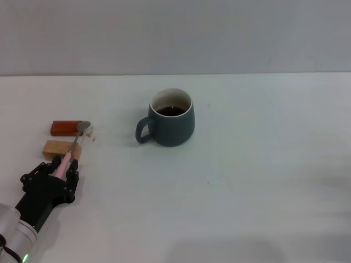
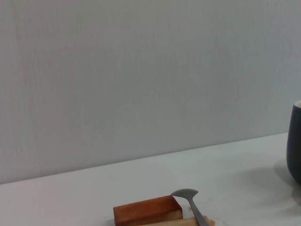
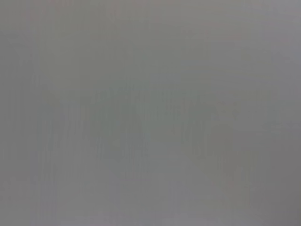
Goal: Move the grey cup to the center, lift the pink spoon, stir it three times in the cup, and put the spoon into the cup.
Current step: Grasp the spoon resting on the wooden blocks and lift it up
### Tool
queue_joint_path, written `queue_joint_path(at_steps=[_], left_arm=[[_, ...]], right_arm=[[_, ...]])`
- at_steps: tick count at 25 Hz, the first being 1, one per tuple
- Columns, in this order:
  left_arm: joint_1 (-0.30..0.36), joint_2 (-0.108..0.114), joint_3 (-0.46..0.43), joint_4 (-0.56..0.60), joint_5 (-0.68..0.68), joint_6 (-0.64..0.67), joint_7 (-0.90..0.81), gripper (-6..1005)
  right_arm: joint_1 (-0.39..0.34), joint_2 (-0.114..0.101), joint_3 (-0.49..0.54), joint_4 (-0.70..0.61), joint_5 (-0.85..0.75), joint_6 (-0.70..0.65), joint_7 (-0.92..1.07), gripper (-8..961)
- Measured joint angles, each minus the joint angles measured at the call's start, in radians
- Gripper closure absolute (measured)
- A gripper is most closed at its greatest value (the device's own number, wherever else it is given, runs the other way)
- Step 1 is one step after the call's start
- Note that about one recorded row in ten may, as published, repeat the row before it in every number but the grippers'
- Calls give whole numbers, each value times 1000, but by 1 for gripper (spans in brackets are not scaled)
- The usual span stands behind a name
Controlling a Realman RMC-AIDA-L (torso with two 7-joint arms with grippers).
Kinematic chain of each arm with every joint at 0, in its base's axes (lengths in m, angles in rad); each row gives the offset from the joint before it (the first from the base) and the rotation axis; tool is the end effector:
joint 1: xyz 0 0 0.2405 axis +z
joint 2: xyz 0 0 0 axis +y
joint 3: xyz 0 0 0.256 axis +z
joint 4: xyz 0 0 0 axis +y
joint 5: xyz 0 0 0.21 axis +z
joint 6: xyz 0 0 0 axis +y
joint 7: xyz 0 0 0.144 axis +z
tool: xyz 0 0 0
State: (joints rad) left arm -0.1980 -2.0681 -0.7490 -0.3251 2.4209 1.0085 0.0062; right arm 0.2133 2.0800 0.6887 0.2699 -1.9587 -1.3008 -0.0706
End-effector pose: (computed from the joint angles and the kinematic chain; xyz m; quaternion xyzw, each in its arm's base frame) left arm -0.3586 0.2559 -0.0640 -0.7671 -0.2555 -0.1921 0.5563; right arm 0.3700 0.2576 -0.0016 -0.6095 0.2497 0.2509 0.7094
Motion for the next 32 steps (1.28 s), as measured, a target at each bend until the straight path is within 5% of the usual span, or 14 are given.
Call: queue_joint_path(at_steps=[15, 21, 32], left_arm=[[-5, 0, -2, 12, 4, -2, 9, 656], [-7, 0, -3, 12, 4, 2, 10, 837], [14, 0, 8, -9, 5, 92, 68, 836]], right_arm=[[0, 0, -1, 0, 0, 0, 0, 953], [0, 0, -2, 0, 0, 0, 0, 953], [0, 0, -2, 1, 0, 2, 0, 954]])
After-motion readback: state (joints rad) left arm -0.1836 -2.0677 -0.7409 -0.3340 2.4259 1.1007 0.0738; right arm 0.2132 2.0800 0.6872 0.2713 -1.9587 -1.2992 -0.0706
